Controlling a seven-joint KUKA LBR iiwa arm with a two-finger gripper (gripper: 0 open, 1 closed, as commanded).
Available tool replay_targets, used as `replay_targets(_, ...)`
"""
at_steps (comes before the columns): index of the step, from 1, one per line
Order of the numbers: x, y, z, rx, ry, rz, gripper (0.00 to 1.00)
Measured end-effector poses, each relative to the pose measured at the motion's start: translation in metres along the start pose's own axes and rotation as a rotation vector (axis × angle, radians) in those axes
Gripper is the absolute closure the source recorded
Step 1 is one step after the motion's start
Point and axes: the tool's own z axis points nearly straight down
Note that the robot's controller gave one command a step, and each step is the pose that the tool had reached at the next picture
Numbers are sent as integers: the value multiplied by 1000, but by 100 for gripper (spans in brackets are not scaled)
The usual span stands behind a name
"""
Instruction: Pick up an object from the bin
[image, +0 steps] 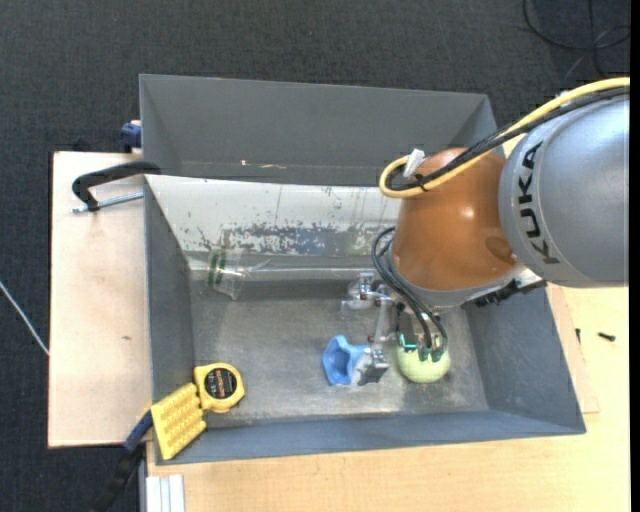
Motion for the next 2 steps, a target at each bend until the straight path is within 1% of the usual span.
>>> replay_targets(1,-2,0,-4,-1,-8,1,0)
replay_targets(2,-17,-20,49,-1,-15,-43,0)
